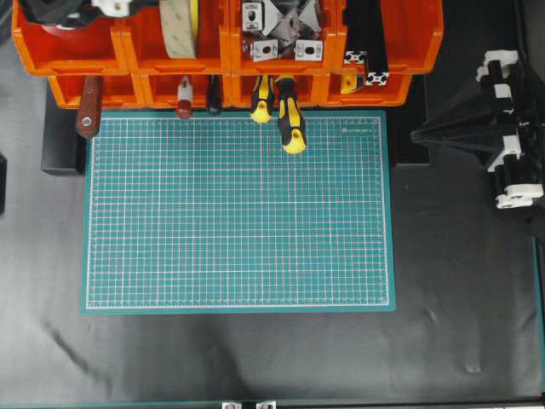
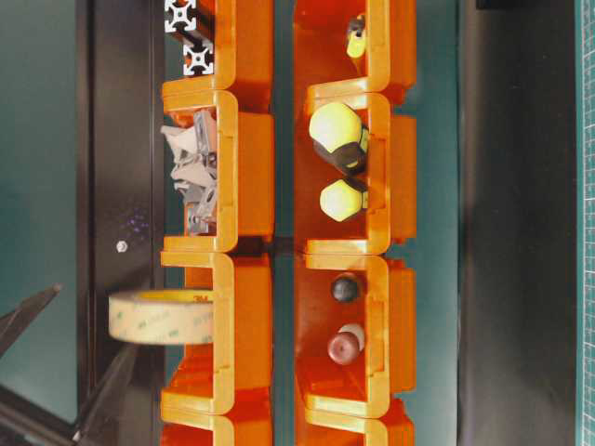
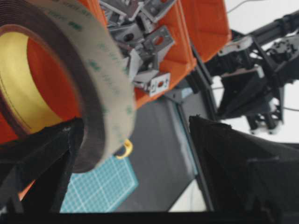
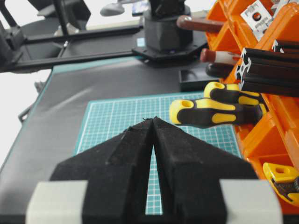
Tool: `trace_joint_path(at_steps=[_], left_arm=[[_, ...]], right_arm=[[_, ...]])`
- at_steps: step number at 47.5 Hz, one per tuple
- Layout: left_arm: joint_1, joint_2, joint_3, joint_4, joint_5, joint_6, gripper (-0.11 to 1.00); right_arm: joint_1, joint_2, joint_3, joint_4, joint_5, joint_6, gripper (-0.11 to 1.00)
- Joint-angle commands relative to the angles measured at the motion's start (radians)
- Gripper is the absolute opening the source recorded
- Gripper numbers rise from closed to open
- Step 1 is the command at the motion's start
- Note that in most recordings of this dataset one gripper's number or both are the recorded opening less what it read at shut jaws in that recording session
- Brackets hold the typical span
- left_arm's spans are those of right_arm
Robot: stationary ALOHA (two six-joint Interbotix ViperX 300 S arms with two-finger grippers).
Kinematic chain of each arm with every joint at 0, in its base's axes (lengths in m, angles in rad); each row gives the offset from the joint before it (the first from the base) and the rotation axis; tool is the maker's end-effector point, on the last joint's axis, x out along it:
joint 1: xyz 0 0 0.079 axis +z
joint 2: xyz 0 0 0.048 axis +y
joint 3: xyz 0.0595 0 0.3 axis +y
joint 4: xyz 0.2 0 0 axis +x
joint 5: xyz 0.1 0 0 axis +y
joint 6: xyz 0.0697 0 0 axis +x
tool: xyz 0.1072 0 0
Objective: Pick foam from container rack with left arm.
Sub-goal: 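Grasp the black foam tape roll's rim with the left gripper, then lift the tape roll out of the bin with the left gripper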
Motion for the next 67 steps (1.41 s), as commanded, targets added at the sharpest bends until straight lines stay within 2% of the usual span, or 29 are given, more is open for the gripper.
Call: trace_joint_path(at_steps=[1, 26, 35, 46, 59, 62, 67], left_arm=[[0.005, 0.011, -0.034, 0.005, -0.009, 0.002, 0.89], [0.003, 0.037, -0.018, 0.005, -0.021, -0.003, 0.88], [0.003, 0.037, 0.002, 0.005, -0.038, -0.002, 0.84], [0.005, 0.037, 0.012, 0.003, -0.060, 0.000, 0.64], [0.002, 0.028, 0.012, 0.003, -0.133, 0.008, 0.31], [-0.005, 0.023, 0.011, 0.005, -0.160, 0.006, 0.27], [-0.029, 0.014, 0.000, 0.003, -0.209, 0.009, 0.27]], right_arm=[[0.006, 0.005, -0.029, 0.002, -0.008, -0.002, 0.00], [0.009, 0.005, -0.028, 0.002, -0.008, 0.003, 0.00], [0.009, 0.005, -0.028, 0.002, -0.008, 0.005, 0.00], [0.009, 0.005, -0.028, 0.002, -0.011, 0.003, 0.00], [0.020, 0.005, -0.026, 0.002, -0.020, 0.005, 0.00], [0.023, 0.005, -0.026, 0.002, -0.020, 0.005, 0.00], [0.031, 0.005, -0.026, 0.002, -0.020, 0.005, 0.00]])
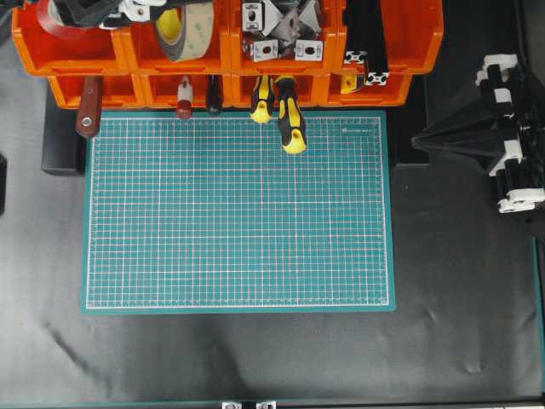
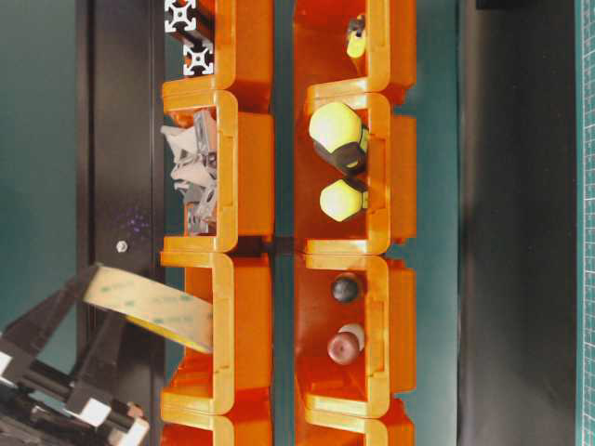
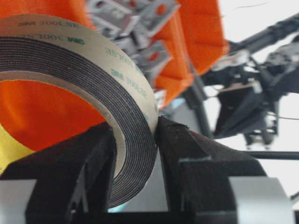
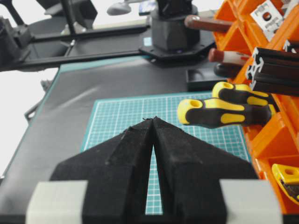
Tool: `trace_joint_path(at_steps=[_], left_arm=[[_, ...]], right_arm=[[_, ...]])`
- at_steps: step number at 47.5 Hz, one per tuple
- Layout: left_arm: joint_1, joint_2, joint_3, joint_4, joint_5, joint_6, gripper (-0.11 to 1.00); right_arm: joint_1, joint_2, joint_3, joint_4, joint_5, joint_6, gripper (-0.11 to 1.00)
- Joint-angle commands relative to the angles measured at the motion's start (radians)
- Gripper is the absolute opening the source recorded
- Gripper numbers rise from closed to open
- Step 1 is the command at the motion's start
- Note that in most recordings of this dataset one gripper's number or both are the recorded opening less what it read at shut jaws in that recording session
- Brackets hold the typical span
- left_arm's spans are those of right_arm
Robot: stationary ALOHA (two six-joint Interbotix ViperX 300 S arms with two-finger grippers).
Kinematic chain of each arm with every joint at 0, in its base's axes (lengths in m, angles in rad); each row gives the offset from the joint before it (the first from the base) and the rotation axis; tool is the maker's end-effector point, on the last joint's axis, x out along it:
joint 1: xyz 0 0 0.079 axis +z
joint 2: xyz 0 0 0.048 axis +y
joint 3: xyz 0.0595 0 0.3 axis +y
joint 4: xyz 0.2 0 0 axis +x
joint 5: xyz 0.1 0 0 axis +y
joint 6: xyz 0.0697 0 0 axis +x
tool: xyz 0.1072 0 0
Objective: Pick foam from container rack with left arm.
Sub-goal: 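Lift the tape roll out of the bin with the left gripper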
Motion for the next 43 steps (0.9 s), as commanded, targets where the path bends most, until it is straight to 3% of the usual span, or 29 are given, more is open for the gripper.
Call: trace_joint_path(at_steps=[1, 9, 24, 32, 43], left_arm=[[-0.031, -0.031, -0.029, 0.005, -0.055, 0.009, 0.27], [-0.112, -0.052, -0.075, 0.009, -0.092, 0.077, 0.27], [-0.365, -0.074, -0.063, 0.011, -0.077, 0.407, 0.27], [-0.477, -0.021, -0.069, 0.009, 0.058, 0.612, 0.27], [-0.534, 0.120, -0.101, 0.009, 0.279, 0.750, 0.27]], right_arm=[[0.009, 0.005, -0.026, 0.003, -0.017, 0.002, 0.00], [0.012, 0.005, -0.026, 0.003, -0.014, 0.002, 0.00], [0.012, 0.008, -0.026, 0.003, -0.012, 0.002, 0.00], [0.012, 0.008, -0.028, 0.003, -0.012, 0.003, 0.00], [0.012, 0.006, -0.026, 0.006, -0.017, 0.003, 0.00]])
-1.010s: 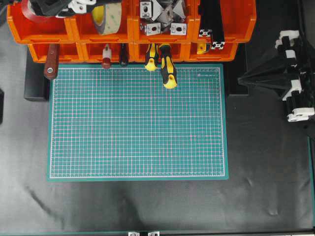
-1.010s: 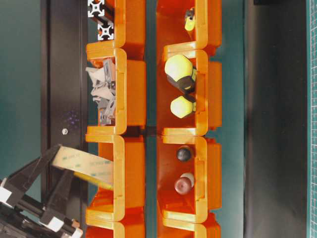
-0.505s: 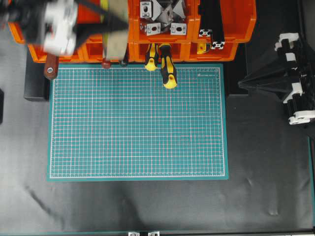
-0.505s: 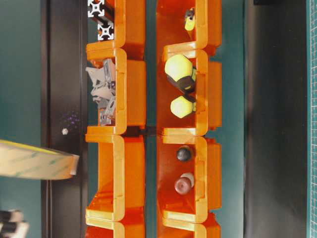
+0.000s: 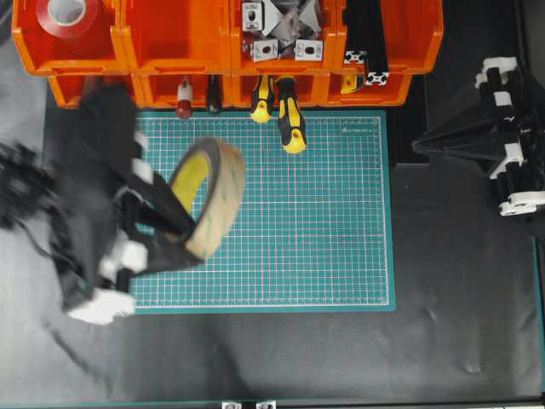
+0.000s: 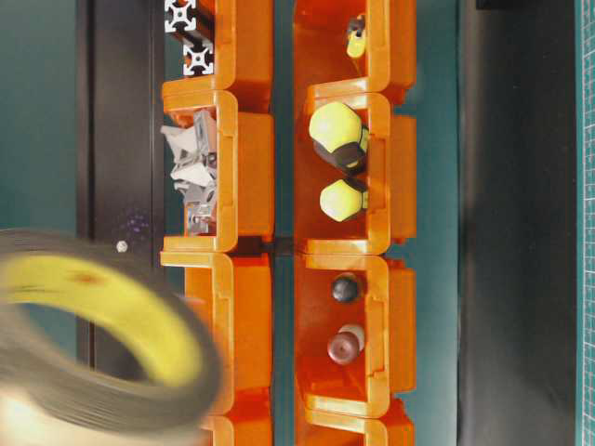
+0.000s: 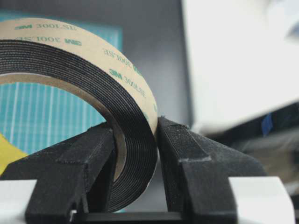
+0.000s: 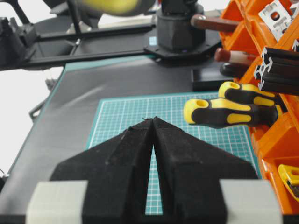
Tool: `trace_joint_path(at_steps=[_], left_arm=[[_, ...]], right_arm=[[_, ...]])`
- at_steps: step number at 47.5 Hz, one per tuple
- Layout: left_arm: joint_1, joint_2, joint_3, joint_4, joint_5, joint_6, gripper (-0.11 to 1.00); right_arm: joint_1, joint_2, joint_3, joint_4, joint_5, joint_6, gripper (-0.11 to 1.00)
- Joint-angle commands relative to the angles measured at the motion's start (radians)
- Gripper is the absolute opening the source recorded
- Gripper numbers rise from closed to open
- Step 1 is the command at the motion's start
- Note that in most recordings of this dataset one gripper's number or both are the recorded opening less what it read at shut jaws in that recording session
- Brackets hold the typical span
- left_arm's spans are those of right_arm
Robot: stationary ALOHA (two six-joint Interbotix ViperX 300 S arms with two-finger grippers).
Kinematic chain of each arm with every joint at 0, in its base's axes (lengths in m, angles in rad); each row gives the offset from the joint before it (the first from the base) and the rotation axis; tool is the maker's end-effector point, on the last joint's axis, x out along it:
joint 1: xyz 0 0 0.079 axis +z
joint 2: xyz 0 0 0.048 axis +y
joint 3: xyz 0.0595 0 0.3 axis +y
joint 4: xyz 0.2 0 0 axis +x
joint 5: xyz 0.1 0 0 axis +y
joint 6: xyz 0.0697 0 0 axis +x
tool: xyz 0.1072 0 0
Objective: Pick foam from container rack with left arm.
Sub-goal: 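Lift the tape roll out of the bin with the left gripper, then lower the tape roll onto the center of the green mat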
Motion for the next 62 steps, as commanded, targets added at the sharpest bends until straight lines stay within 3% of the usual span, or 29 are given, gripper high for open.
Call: trace_joint_path(at_steps=[1, 9, 14, 27, 39, 62], left_arm=[[-0.008, 0.044, -0.051, 0.003, 0.086, 0.051, 0.27], [-0.008, 0.138, -0.084, 0.005, 0.192, 0.173, 0.27], [0.005, 0.189, -0.089, 0.008, 0.245, 0.209, 0.27], [0.052, 0.279, -0.081, 0.009, 0.290, 0.233, 0.27], [0.074, 0.282, -0.057, 0.009, 0.295, 0.273, 0.27], [0.094, 0.284, -0.041, 0.009, 0.302, 0.276, 0.27]], right_arm=[[0.002, 0.006, -0.028, 0.005, -0.017, 0.002, 0.00], [0.002, 0.005, -0.028, 0.006, -0.017, 0.003, 0.00], [0.002, 0.005, -0.028, 0.012, -0.017, 0.003, 0.00], [0.002, 0.005, -0.029, 0.028, -0.020, 0.011, 0.00], [0.002, 0.005, -0.029, 0.028, -0.020, 0.018, 0.00], [0.002, 0.005, -0.031, 0.028, -0.020, 0.018, 0.00]])
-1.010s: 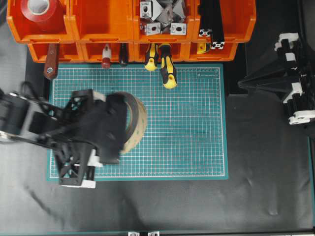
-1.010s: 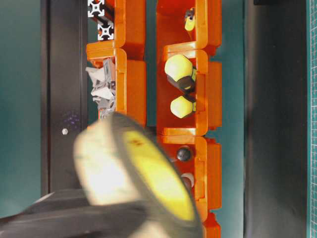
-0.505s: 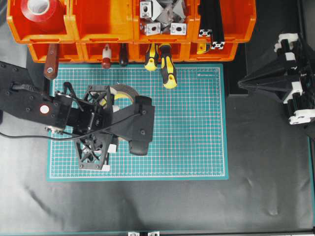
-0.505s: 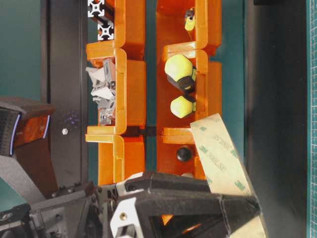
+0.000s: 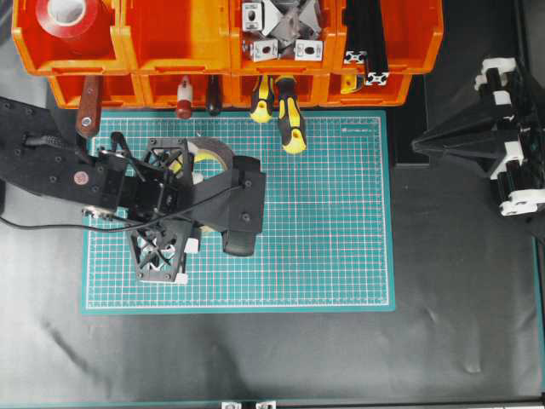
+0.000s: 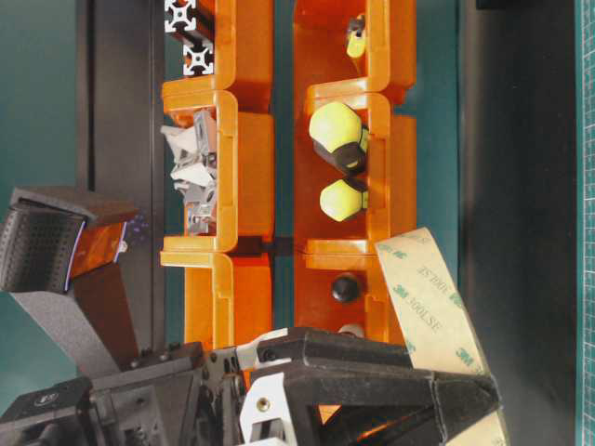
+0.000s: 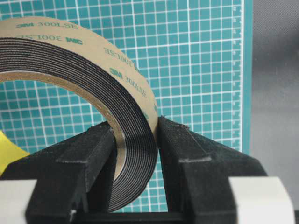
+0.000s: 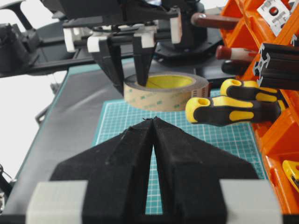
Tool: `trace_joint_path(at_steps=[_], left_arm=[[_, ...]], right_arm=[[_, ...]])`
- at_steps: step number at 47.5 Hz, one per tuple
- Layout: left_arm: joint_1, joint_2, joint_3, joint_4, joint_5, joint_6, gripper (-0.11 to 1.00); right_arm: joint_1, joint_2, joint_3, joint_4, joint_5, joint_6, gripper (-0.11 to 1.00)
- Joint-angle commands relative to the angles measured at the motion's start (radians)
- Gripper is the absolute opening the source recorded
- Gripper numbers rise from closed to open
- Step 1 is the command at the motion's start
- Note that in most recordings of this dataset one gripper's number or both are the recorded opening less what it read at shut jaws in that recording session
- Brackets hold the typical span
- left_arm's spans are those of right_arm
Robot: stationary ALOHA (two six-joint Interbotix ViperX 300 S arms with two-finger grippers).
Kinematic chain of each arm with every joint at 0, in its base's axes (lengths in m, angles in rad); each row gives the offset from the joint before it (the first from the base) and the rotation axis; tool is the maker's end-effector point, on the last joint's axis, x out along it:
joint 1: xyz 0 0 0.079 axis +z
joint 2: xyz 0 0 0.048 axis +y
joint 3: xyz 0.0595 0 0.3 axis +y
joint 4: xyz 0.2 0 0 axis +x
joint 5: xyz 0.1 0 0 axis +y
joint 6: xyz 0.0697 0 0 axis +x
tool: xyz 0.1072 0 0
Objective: Pick foam from container rack with left arm.
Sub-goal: 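Lower the tape roll onto the center of the green mat, then open the left gripper and withdraw it to the left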
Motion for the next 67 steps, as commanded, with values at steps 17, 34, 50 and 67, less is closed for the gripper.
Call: trace_joint_path(at_steps=[17, 34, 50, 67], left_arm=[[0.006, -0.023, 0.021, 0.003, -0.003, -0.002, 0.57], [0.006, -0.067, 0.064, 0.003, -0.017, -0.018, 0.89], [-0.015, -0.259, 0.155, 0.003, -0.173, -0.020, 0.88], [-0.092, -0.580, 0.336, 0.003, -0.451, -0.074, 0.83]], right_arm=[[0.002, 0.005, -0.031, 0.002, -0.018, 0.002, 0.00], [0.002, 0.005, -0.031, 0.002, -0.020, 0.002, 0.00], [0.002, -0.009, -0.031, 0.002, -0.015, 0.002, 0.00], [0.002, -0.014, -0.032, 0.002, -0.018, 0.002, 0.00]])
